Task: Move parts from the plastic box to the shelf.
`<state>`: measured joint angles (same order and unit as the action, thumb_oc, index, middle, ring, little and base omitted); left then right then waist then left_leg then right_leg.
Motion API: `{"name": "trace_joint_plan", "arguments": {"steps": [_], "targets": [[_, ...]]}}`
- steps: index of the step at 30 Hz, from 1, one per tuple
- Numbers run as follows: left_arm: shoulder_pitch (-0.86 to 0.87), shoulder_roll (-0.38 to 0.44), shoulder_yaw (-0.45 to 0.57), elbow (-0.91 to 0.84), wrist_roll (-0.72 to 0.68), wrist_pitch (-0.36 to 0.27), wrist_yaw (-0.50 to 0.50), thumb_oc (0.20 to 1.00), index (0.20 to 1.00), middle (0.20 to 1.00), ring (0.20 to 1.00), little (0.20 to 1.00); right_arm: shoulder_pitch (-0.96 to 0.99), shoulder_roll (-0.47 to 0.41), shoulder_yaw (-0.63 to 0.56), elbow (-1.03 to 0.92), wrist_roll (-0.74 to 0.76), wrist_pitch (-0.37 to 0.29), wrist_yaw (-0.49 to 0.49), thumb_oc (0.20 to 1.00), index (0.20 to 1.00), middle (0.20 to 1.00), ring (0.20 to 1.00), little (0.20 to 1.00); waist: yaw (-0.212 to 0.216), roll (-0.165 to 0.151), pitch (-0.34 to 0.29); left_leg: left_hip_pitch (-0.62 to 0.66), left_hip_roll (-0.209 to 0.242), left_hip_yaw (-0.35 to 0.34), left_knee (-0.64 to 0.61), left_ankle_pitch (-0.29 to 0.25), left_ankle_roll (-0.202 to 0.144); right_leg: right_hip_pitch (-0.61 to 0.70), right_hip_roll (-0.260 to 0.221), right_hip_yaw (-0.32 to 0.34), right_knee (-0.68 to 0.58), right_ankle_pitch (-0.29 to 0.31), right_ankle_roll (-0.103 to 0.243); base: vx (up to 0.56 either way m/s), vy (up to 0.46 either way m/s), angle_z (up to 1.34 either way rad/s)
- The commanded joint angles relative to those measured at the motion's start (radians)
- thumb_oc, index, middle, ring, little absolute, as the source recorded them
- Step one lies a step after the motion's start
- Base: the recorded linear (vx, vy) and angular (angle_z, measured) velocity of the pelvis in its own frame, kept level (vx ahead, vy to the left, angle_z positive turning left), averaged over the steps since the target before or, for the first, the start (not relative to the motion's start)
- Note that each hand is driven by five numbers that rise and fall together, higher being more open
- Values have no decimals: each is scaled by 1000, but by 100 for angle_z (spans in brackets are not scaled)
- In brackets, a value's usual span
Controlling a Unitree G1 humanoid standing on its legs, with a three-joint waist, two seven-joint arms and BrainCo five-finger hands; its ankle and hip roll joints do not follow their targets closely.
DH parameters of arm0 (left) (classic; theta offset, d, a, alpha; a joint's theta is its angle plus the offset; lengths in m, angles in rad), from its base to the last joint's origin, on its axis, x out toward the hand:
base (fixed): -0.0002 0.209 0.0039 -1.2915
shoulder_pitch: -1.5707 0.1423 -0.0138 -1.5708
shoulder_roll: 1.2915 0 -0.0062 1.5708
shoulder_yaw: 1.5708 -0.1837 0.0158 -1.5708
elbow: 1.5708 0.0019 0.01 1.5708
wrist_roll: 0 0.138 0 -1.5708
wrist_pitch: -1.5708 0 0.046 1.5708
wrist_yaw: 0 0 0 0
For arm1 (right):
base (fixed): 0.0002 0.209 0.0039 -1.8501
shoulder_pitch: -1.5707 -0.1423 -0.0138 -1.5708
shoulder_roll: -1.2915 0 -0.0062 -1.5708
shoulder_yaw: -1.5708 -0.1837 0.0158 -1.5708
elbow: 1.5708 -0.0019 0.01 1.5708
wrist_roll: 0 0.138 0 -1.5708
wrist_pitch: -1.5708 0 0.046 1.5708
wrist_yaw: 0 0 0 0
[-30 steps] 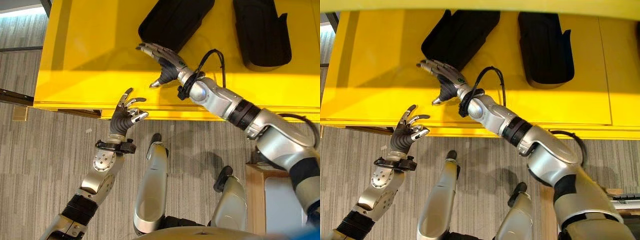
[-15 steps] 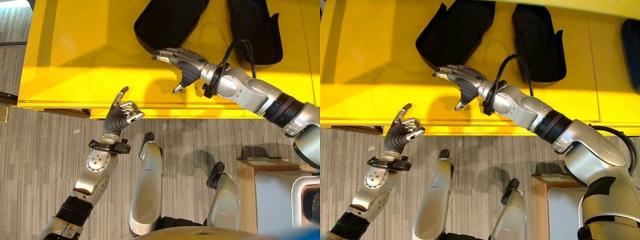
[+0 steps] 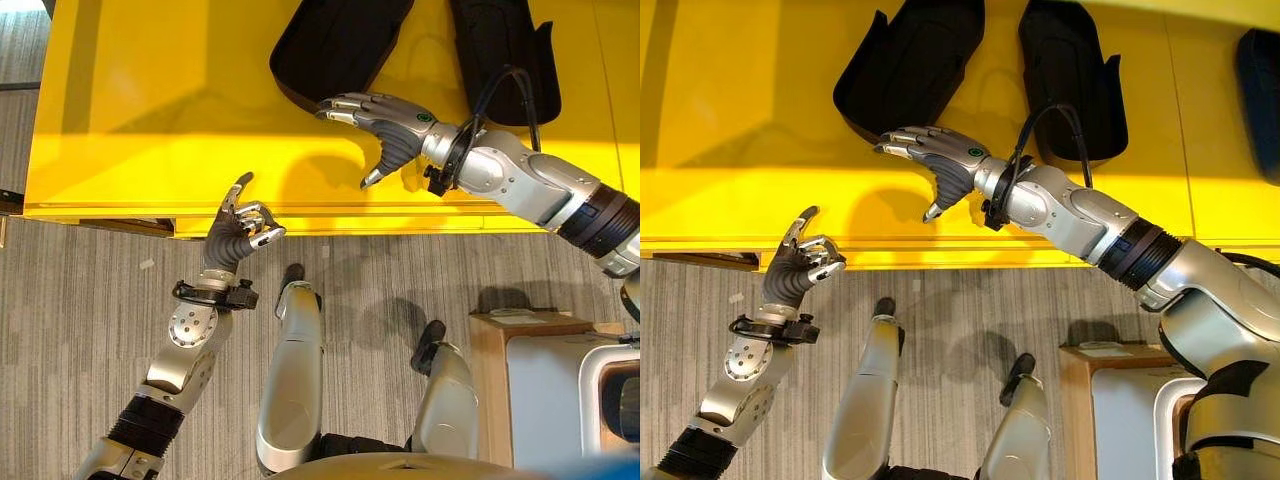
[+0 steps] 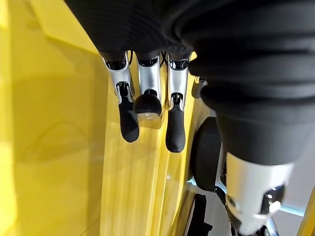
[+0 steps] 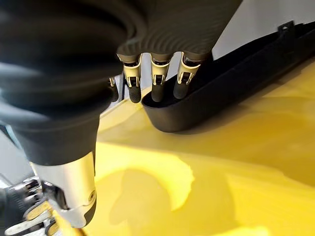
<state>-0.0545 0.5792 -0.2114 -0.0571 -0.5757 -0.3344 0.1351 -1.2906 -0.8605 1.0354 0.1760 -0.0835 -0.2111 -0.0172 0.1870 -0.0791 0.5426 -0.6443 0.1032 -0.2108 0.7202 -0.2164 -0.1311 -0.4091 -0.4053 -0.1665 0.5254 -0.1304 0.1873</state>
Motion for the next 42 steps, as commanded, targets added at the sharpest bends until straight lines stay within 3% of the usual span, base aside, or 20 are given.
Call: {"name": "trace_joint_plan", "arguments": {"steps": [1, 26, 31, 35, 37, 42], "targets": [[23, 8, -1, -11, 10, 8, -9, 1000, 1000, 1000, 1000, 1000, -46, -45, -20, -14, 59, -41, -1, 1000, 1000, 1000, 1000, 1000, 15, 9, -23, 1, 17, 28, -45, 82, 39, -66, 15, -1, 228, -53, -60, 0, 0, 0], [29, 12, -9, -13, 18, 20, -48, 1000, 1000, 1000, 1000, 1000, 68, -177, 8, -117, 184, -65, 116, 1000, 1000, 1000, 1000, 1000, 1, -2, -23, 8, 28, 24, -44, 81, 33, -56, 14, -1, 233, -61, -56, 0, 0, 0], [36, 9, 7, -18, 15, 15, -38, 1000, 1000, 1000, 1000, 1000, 76, -235, -84, -223, 214, -92, 58, 1000, 1000, 1000, 1000, 1000, -9, -5, -23, 9, 31, 24, -48, 84, 32, -56, 14, -2, 228, -58, -54, 0, 0, 0], [58, -3, 34, -22, 22, 14, -25, 1000, 1000, 1000, 1000, 1000, 212, -289, -286, -358, 228, -124, -7, 1000, 1000, 1000, 1000, 1000, -25, -9, -23, 13, 31, 27, -53, 84, 33, -51, 15, -3, 223, -56, -50, 0, 0, 0], [72, -4, 45, -31, 25, 17, -24, 1000, 1000, 1000, 1000, 1000, 317, -291, -399, -425, 215, -139, -30, 1000, 1000, 1000, 1000, 1000, -33, -9, -23, 10, 30, 29, -49, 82, 35, -48, 15, -4, 222, -55, -48, 0, 0, 0], [81, -2, 53, -41, 31, 17, -18, 1000, 1000, 1000, 1000, 1000, 456, -261, -537, -490, 189, -157, -75, 1000, 1000, 1000, 1000, 1000, -44, -9, -23, 6, 29, 29, -41, 77, 39, -50, 15, -1, 226, -57, -48, 7, 4, -3]]}}
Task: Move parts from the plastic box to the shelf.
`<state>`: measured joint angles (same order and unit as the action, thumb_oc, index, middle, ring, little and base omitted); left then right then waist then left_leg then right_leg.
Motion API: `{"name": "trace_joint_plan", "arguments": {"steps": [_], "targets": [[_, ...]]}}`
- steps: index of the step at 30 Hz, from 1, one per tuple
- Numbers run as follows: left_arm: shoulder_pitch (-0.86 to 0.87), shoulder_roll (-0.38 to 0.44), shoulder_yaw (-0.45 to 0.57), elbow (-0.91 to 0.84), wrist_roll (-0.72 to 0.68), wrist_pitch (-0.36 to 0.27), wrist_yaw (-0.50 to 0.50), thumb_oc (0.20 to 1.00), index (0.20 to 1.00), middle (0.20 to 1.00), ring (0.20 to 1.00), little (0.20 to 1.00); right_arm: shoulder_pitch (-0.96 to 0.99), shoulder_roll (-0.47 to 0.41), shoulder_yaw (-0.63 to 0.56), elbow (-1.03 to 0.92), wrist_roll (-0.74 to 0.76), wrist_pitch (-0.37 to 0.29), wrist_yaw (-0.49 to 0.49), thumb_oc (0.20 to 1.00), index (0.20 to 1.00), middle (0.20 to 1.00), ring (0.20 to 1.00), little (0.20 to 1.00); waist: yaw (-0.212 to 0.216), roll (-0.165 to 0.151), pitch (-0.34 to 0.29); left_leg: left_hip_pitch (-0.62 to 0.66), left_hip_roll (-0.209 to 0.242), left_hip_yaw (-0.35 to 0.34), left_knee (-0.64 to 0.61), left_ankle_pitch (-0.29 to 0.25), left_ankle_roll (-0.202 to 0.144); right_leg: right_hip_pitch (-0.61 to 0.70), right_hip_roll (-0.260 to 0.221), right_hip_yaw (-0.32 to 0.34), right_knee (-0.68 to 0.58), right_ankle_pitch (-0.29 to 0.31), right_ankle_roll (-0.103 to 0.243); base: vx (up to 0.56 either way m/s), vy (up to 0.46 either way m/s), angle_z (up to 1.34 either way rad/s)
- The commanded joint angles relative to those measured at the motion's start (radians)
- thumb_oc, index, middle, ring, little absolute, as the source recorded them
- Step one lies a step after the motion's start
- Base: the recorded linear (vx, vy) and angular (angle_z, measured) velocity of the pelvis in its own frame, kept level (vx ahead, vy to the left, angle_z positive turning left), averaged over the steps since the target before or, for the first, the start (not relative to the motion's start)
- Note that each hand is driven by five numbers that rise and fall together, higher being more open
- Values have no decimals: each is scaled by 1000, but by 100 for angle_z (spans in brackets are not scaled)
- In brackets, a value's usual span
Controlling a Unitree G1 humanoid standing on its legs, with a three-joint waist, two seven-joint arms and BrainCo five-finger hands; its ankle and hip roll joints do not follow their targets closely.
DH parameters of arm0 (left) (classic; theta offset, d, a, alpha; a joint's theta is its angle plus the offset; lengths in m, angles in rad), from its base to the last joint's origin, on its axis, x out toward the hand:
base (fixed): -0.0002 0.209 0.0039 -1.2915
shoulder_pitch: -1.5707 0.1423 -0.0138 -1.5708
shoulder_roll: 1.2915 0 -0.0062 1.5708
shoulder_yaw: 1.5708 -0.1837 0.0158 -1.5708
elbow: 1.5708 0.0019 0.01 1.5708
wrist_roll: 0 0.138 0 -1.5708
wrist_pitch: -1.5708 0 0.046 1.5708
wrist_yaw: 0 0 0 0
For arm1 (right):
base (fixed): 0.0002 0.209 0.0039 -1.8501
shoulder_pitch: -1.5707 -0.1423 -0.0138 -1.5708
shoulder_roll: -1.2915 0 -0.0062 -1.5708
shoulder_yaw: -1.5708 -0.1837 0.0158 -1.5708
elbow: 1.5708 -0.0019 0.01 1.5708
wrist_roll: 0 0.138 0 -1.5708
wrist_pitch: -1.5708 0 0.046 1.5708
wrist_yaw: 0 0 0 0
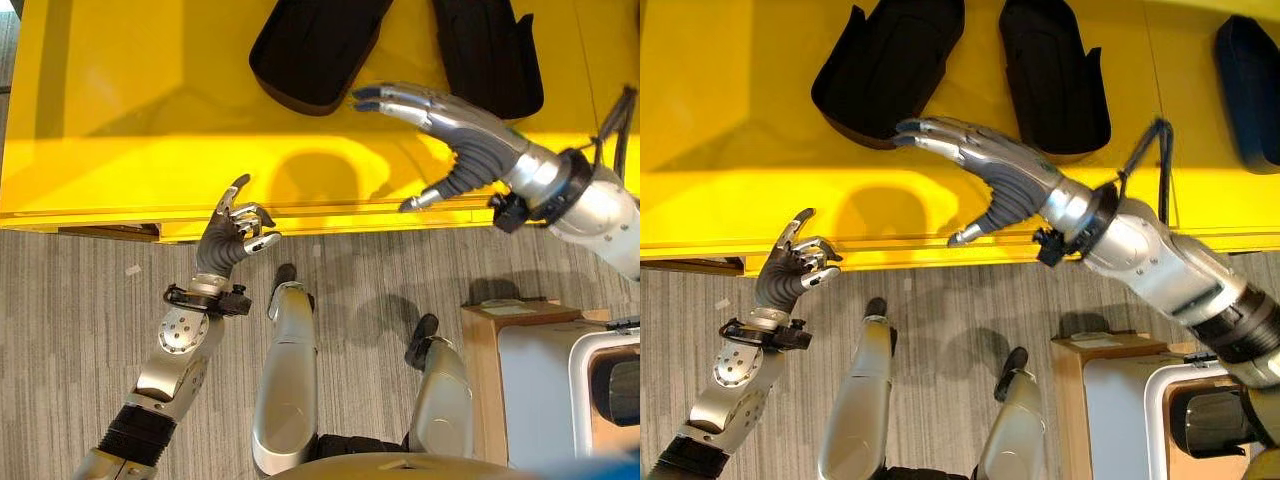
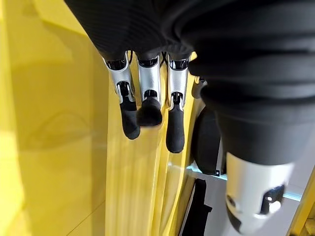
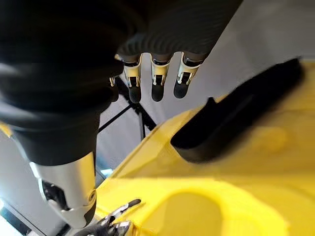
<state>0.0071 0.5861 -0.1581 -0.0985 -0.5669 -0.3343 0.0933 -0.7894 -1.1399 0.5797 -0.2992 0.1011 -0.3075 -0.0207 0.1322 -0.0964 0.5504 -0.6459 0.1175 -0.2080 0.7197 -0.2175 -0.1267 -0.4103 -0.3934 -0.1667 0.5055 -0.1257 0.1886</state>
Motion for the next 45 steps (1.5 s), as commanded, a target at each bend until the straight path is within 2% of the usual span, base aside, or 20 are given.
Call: {"name": "trace_joint_plan", "arguments": {"steps": [1, 4, 6, 7, 9, 10, 19, 25, 29, 32, 35, 36, 38, 40, 45], "targets": [[18, -6, -2, 0, 23, 17, 24, 1000, 1000, 1000, 1000, 1000, -37, 18, -90, -18, 5, -59, -71, 1000, 1000, 1000, 1000, 1000, 15, 8, -30, 8, 15, 26, -40, 78, 34, -48, 3, 0, 246, -62, -49, 0, 0, 0], [21, -2, 8, -19, 64, 14, 42, 1000, 1000, 1000, 1000, 1000, 84, 75, -158, -55, 2, -68, -81, 1000, 1000, 1000, 1000, 1000, 4, 11, -30, 12, 15, 30, -39, 75, 34, -48, 5, 4, 250, -66, -49, 0, 0, 0], [14, 7, 27, -58, 125, -1, 81, 1000, 1000, 1000, 1000, 1000, 221, 163, -229, -50, 18, -72, -100, 1000, 1000, 1000, 1000, 1000, -7, 15, -30, 20, 16, 33, -45, 77, 34, -44, 6, 8, 246, -64, -49, 0, 0, 0], [14, 8, 26, -59, 125, -1, 81, 1000, 1000, 1000, 1000, 1000, 223, 163, -231, -51, 18, -71, -100, 1000, 1000, 1000, 1000, 1000, -6, 15, -30, 20, 16, 33, -45, 77, 34, -44, 6, 8, 246, -64, -49, 0, 0, 0], [3, 22, 38, -86, 188, -15, 104, 1000, 1000, 1000, 1000, 1000, 278, 202, -253, -44, 26, -75, -109, 1000, 1000, 1000, 1000, 1000, -11, 17, -30, 27, 18, 35, -52, 79, 33, -38, 8, 7, 241, -65, -49, 0, 0, 0], [-6, 42, 52, -133, 241, -32, 137, 1000, 1000, 1000, 1000, 1000, 359, 251, -284, -39, 44, -82, -115, 1000, 1000, 1000, 1000, 1000, -17, 20, -30, 37, 18, 36, -62, 82, 31, -30, 8, 6, 232, -62, -47, 0, 0, 0], [33, 129, 125, -312, 263, -89, 164, 1000, 1000, 1000, 1000, 1000, 488, 316, -317, -38, 93, -105, -113, 1000, 1000, 1000, 1000, 1000, -17, 42, -47, 74, 26, 31, -97, 95, 20, 2, 10, 0, 210, -58, -40, 6, -14, -2], [73, 181, 185, -381, 262, -117, 164, 1000, 1000, 1000, 1000, 1000, 523, 328, -331, -39, 108, -111, -109, 1000, 1000, 1000, 1000, 1000, -14, 54, -61, 94, 30, 31, -105, 97, 16, 22, 6, -3, 209, -64, -36, 7, -9, 0], [93, 198, 227, -427, 234, -139, 165, 1000, 1000, 1000, 1000, 1000, 547, 341, -349, -41, 117, -118, -113, 1000, 1000, 1000, 1000, 1000, -11, 63, -64, 99, 28, 30, -102, 94, 13, 29, 3, -1, 212, -68, -35, 0, 0, 0], [99, 201, 256, -443, 264, -147, 191, 1000, 1000, 1000, 1000, 1000, 574, 355, -371, -35, 125, -121, -118, 1000, 1000, 1000, 1000, 1000, -11, 69, -65, 106, 30, 30, -98, 91, 12, 33, -2, 1, 219, -74, -35, 0, 0, 0], [76, 231, 268, -421, 402, -142, 260, 1000, 1000, 1000, 1000, 1000, 581, 364, -375, -28, 125, -128, -128, 1000, 1000, 1000, 1000, 1000, -15, 71, -68, 114, 32, 32, -110, 99, 10, 34, -4, 3, 210, -68, -35, 0, 0, 0], [76, 231, 268, -421, 402, -142, 260, 1000, 1000, 1000, 1000, 1000, 581, 364, -375, -28, 125, -128, -128, 1000, 1000, 1000, 1000, 1000, -15, 71, -68, 114, 32, 32, -110, 99, 10, 34, -4, 3, 210, -68, -35, 0, 0, 0], [47, 296, 269, -360, 563, -112, 319, 1000, 1000, 1000, 1000, 1000, 580, 373, -371, -21, 133, -136, -130, 1000, 1000, 1000, 1000, 1000, -22, 71, -66, 121, 37, 38, -104, 91, 8, 33, -2, 10, 215, -74, -34, 0, 0, 0], [18, 320, 257, -325, 603, -102, 337, 1000, 1000, 1000, 1000, 1000, 575, 377, -366, -13, 133, -135, -131, 1000, 1000, 1000, 1000, 1000, -24, 70, -66, 120, 38, 41, -101, 90, 8, 30, -2, 15, 216, -74, -34, 0, 0, 0], [-123, 447, 207, -201, 882, -51, 407, 1000, 1000, 1000, 1000, 1000, 568, 395, -355, 15, 143, -146, -135, 1000, 1000, 1000, 1000, 1000, -49, 62, -71, 116, 43, 48, -99, 97, 7, 16, -1, 25, 215, -66, -33, -15, 13, -5]]}}
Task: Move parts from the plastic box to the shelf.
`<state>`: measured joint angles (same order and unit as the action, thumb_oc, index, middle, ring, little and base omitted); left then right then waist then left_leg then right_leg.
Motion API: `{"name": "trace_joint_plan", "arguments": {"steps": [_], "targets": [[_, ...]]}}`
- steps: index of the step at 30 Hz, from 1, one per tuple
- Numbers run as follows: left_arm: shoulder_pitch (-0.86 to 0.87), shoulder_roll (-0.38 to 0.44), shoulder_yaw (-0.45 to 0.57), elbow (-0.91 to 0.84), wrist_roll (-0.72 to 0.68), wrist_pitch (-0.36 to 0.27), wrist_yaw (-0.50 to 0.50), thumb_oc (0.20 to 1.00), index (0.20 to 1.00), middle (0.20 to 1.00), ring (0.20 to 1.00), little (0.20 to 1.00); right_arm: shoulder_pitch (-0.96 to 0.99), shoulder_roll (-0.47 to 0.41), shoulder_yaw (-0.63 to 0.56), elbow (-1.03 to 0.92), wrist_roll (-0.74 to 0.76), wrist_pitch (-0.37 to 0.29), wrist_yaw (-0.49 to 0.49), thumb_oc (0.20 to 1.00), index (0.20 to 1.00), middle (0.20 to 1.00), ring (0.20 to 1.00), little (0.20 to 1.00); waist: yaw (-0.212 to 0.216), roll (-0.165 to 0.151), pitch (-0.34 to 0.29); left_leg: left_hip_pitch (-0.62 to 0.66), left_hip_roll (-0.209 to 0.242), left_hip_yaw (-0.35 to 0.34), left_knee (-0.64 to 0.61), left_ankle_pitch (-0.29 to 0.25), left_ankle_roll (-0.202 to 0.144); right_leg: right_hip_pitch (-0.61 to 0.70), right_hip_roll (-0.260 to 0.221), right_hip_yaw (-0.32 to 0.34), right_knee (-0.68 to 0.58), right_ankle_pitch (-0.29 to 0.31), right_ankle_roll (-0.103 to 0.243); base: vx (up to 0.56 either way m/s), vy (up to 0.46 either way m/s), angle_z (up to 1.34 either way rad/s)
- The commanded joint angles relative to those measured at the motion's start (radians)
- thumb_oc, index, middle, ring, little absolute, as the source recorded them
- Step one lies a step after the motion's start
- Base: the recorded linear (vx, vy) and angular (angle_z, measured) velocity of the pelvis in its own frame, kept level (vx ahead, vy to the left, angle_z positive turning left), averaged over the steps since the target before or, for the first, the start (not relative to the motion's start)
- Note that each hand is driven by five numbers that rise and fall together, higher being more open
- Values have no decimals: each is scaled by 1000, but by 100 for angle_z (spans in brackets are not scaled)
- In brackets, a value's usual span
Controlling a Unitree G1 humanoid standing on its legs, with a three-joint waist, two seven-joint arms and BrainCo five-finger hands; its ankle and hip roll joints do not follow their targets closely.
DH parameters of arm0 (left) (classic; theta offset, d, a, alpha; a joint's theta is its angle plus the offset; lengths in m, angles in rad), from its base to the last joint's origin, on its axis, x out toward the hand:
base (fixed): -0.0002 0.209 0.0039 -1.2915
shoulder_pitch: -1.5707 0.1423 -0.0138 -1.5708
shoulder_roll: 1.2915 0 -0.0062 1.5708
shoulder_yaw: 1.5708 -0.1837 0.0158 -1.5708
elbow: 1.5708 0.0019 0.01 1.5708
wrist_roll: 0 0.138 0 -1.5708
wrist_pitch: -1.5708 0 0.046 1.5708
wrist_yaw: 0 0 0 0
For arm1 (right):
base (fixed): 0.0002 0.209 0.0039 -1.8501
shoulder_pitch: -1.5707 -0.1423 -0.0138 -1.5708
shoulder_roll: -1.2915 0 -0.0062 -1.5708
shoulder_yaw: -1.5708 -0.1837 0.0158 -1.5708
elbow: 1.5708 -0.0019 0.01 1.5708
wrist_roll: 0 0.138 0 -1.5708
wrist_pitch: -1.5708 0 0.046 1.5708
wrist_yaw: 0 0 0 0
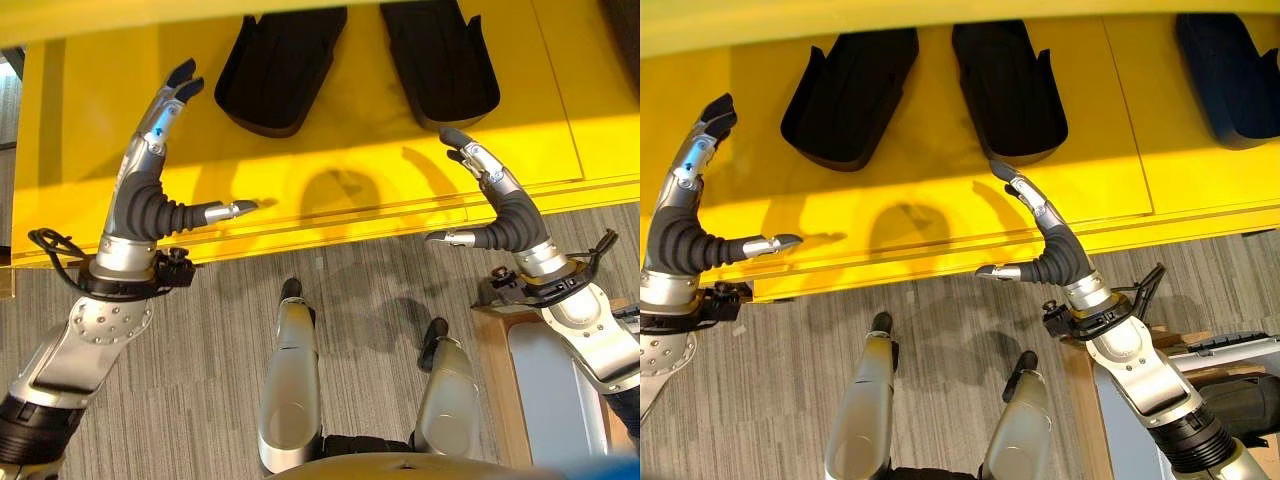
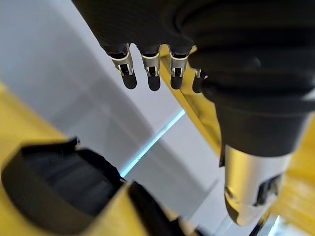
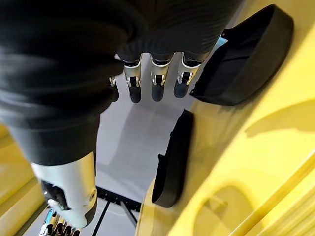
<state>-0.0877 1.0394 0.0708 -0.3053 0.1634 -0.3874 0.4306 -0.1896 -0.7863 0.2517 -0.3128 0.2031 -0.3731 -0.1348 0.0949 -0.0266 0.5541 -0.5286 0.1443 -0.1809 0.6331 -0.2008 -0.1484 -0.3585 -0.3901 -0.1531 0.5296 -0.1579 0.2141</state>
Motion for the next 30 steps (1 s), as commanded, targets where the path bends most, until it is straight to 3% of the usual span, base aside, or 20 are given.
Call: {"name": "trace_joint_plan", "arguments": {"steps": [1, 5, 12, 17, 22, 26, 30], "targets": [[-50, -5, -37, 16, 166, 7, 69, 1000, 1000, 1000, 1000, 1000, -29, 46, -27, 29, 43, -82, -20, 1000, 1000, 1000, 1000, 1000, -13, -9, -74, 0, 18, 21, -5, 70, 28, -36, -4, 14, 197, -42, -58, -8, 13, -3], [-173, 62, -119, 106, 374, 64, 105, 1000, 1000, 1000, 1000, 1000, -34, 68, -14, 44, 56, -88, -18, 1000, 1000, 1000, 1000, 1000, -37, -19, -80, -6, 26, 25, 10, 64, 25, -46, 1, 27, 203, -47, -60, 0, 13, -6], [-322, 103, -224, 230, 519, 113, 127, 1000, 1000, 1000, 1000, 1000, -43, 87, 0, 53, 67, -85, -4, 1000, 1000, 1000, 1000, 1000, -59, -33, -81, -15, 35, 32, 18, 61, 23, -64, 11, 40, 200, -45, -61, -2, 10, -7], [-401, 114, -287, 330, 562, 153, 131, 1000, 1000, 1000, 1000, 1000, -44, 94, 3, 58, 78, -84, 8, 1000, 1000, 1000, 1000, 1000, -71, -41, -81, -24, 38, 33, 18, 65, 22, -71, 15, 43, 195, -41, -63, -1, 0, -4], [-416, 101, -285, 413, 571, 189, 135, 1000, 1000, 1000, 1000, 1000, -39, 109, 3, 64, 74, -76, 13, 1000, 1000, 1000, 1000, 1000, -76, -45, -81, -30, 39, 35, 23, 62, 22, -79, 19, 51, 197, -41, -64, 1, 1, -1], [-411, 55, -231, 485, 516, 212, 143, 1000, 1000, 1000, 1000, 1000, -30, 122, -3, 68, 73, -67, 24, 1000, 1000, 1000, 1000, 1000, -86, -50, -85, -42, 39, 38, 29, 61, 21, -91, 23, 57, 196, -39, -67, 7, 1, -1], [-476, 46, -283, 527, 495, 213, 122, 1000, 1000, 1000, 1000, 1000, -28, 120, -1, 67, 74, -62, 31, 1000, 1000, 1000, 1000, 1000, -96, -53, -87, -50, 37, 39, 32, 63, 20, -98, 23, 55, 201, -39, -67, 5, 0, -1]]}}
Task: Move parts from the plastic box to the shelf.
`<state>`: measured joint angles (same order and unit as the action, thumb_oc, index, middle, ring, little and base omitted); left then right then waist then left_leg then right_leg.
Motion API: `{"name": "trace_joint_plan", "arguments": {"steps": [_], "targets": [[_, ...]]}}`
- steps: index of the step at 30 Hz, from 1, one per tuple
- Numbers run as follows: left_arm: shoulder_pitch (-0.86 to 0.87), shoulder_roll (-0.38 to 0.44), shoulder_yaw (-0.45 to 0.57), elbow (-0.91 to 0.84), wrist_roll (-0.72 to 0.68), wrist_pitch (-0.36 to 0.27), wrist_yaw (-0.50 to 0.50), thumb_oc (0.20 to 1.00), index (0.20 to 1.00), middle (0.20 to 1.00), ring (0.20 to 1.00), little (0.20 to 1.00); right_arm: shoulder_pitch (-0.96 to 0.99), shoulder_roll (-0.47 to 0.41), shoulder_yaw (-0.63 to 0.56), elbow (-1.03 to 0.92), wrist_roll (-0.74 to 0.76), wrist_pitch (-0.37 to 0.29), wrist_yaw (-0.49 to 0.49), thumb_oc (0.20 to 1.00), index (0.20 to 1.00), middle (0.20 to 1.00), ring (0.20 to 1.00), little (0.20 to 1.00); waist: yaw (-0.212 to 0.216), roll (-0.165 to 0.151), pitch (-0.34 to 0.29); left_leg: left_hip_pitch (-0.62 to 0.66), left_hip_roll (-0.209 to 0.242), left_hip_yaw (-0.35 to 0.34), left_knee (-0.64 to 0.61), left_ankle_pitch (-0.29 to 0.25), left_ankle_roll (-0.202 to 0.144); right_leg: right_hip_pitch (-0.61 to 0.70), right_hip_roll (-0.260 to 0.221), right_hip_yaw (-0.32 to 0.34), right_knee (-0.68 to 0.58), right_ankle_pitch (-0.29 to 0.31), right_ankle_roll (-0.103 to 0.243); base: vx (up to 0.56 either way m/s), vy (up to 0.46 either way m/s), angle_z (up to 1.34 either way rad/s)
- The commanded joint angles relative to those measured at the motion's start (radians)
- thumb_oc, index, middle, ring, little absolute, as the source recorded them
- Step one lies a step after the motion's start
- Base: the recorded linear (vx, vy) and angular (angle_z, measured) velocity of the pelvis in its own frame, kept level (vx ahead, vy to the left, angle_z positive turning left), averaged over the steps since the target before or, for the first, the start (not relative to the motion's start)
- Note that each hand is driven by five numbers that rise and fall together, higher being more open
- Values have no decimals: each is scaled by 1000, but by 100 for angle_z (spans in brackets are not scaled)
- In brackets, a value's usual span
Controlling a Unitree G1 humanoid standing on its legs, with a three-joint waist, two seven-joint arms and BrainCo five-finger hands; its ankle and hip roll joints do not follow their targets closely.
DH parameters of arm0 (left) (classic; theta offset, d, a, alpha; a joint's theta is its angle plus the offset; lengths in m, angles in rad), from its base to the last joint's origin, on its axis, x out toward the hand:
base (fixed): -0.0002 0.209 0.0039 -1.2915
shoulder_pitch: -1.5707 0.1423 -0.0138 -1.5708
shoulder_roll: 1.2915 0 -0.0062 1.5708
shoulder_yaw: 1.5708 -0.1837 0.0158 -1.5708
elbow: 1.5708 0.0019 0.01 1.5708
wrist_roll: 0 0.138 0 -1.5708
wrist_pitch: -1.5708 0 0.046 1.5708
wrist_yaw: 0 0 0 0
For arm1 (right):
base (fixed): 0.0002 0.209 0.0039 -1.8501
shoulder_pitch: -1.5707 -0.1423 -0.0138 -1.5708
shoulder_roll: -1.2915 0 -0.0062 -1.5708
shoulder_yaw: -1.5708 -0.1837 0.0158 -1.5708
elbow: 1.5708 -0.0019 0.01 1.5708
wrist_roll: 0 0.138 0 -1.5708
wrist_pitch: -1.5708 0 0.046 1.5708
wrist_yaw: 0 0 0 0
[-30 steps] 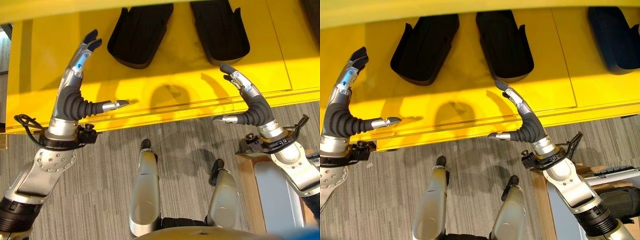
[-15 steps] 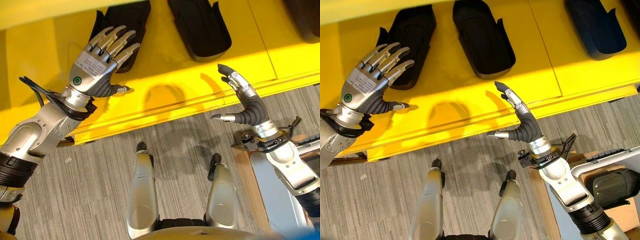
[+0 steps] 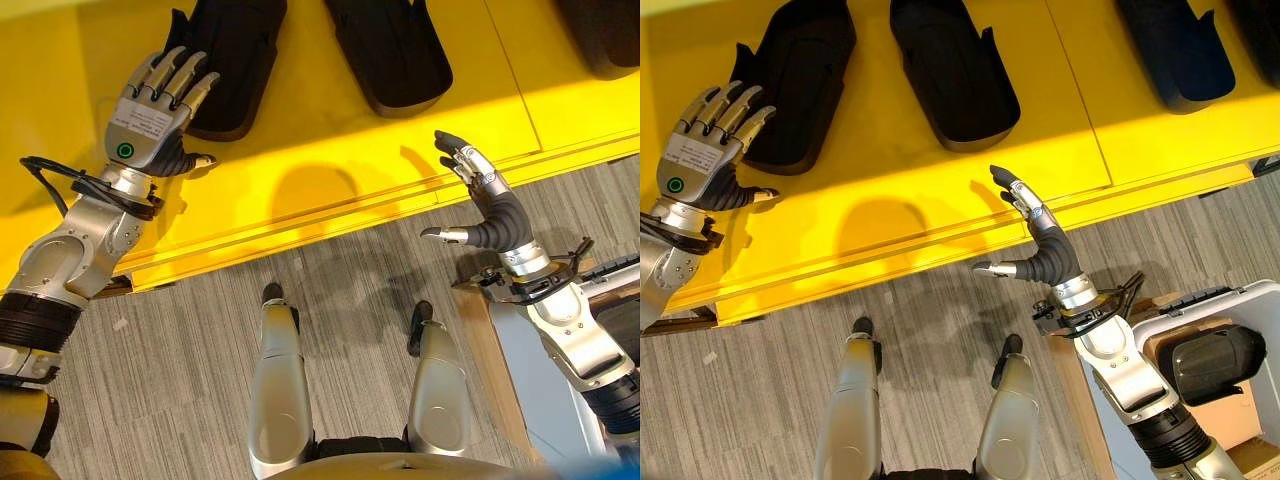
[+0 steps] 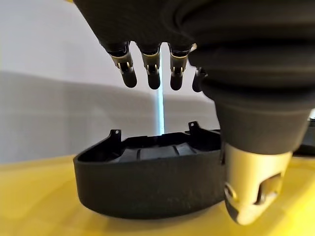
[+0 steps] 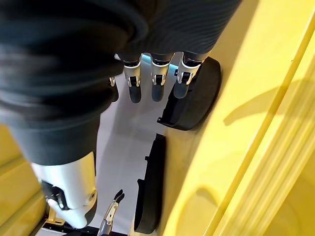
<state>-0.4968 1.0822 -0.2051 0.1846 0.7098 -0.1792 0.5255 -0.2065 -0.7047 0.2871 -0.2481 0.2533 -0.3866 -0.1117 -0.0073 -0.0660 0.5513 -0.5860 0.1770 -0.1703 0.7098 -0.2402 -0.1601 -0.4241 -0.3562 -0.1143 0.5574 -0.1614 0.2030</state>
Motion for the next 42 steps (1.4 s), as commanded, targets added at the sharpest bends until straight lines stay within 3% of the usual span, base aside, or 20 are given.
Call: {"name": "trace_joint_plan", "arguments": {"steps": [1, 6, 13, 23, 30, 42], "targets": [[-86, 5, -25, 43, -59, 2, 18, 1000, 1000, 1000, 1000, 1000, -11, 38, -37, 2, 22, -46, 7, 1000, 1000, 1000, 1000, 1000, 5, -14, -84, 5, 4, 28, -45, 104, 32, -33, -11, 16, 173, -36, -56, 0, 0, 0], [-184, -6, -108, 97, -171, -21, -63, 1000, 1000, 1000, 1000, 1000, 1, 49, -39, 7, 18, -39, 18, 1000, 1000, 1000, 1000, 1000, -3, -14, -84, 0, 5, 28, -43, 108, 32, -36, -8, 17, 173, -33, -58, 0, 0, 0], [-330, 6, -242, 166, -193, -30, -97, 1000, 1000, 1000, 1000, 1000, 27, 40, -44, 2, 30, -47, 31, 1000, 1000, 1000, 1000, 1000, -18, -19, -85, -7, 9, 28, -42, 110, 30, -46, -6, 20, 173, -27, -55, 1, 0, -1], [-480, 6, -428, 379, -314, -42, -273, 1000, 1000, 1000, 1000, 1000, 86, 39, -65, -6, 59, -44, 70, 1000, 1000, 1000, 1000, 1000, -36, -20, -79, -17, 20, 29, -36, 113, 26, -56, -1, 29, 171, -21, -50, 1, 1, -1], [-434, 32, -388, 446, -430, -45, -354, 1000, 1000, 1000, 1000, 1000, 107, 44, -78, -13, 71, -35, 89, 1000, 1000, 1000, 1000, 1000, -34, -15, -74, -16, 24, 32, -35, 114, 26, -61, 0, 35, 174, -22, -51, 0, 0, 0], [-302, 18, -241, 481, -532, -37, -366, 1000, 1000, 1000, 1000, 1000, 126, 52, -100, -12, 60, -28, 89, 1000, 1000, 1000, 1000, 1000, -28, -13, -71, -24, 27, 35, -33, 116, 24, -66, -3, 34, 178, -22, -53, 0, -1, -1]]}}
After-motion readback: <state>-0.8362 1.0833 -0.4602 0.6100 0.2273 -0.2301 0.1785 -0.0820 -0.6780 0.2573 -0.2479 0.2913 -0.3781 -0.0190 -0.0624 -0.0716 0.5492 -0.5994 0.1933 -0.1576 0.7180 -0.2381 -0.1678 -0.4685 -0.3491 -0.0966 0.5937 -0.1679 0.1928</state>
